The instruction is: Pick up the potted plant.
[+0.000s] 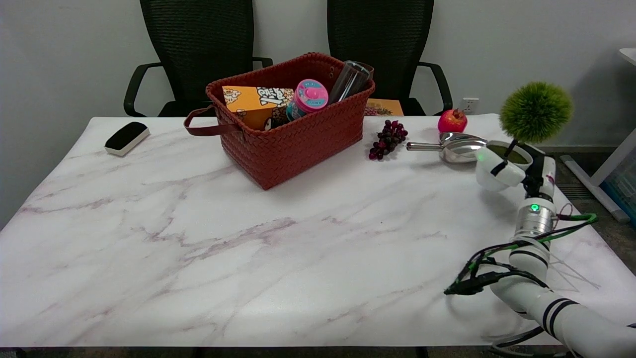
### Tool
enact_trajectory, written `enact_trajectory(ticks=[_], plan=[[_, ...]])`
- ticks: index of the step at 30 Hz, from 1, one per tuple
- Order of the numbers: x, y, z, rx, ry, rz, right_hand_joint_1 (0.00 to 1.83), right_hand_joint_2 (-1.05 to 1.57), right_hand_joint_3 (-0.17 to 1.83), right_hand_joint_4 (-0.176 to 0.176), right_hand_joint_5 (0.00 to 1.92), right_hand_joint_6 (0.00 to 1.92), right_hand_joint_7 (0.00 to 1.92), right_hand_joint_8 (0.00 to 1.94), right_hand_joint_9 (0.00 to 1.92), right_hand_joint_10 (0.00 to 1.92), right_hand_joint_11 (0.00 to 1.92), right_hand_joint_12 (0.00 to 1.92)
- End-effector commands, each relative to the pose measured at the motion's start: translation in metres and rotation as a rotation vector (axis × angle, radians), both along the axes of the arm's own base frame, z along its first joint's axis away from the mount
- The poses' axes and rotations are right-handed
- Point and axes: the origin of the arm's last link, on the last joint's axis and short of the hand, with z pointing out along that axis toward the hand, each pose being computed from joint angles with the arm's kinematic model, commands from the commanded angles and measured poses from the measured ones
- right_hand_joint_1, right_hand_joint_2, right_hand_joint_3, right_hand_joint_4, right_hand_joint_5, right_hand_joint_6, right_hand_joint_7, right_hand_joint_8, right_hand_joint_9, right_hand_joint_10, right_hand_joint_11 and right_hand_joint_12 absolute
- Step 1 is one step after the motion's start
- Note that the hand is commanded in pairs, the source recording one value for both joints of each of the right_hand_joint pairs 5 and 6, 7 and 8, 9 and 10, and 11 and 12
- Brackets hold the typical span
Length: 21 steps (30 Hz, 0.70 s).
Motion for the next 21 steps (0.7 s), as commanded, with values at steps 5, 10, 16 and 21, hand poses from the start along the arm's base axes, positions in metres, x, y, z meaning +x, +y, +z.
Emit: enact_trajectory(ticks=[5, 10, 16, 21], plan=[[0.097, -0.037, -0.065, 0.181, 0.324, 0.165, 1.16, 0.63, 0.44, 0.0, 0.97, 0.97, 1.72, 1.72, 1.47, 1.47, 1.92, 1.92], [0.119, -0.056, -0.088, 0.288, 0.365, 0.166, 1.17, 0.59, 0.49, 0.0, 0.95, 0.95, 1.69, 1.69, 1.44, 1.44, 1.92, 1.92], [0.157, -0.086, -0.118, 0.405, 0.448, 0.16, 1.16, 0.57, 0.53, 0.0, 0.96, 0.96, 1.69, 1.69, 1.44, 1.44, 1.92, 1.92], [0.188, -0.112, -0.143, 0.498, 0.494, 0.151, 1.15, 0.56, 0.55, 0.0, 0.96, 0.96, 1.69, 1.69, 1.45, 1.45, 1.92, 1.92]])
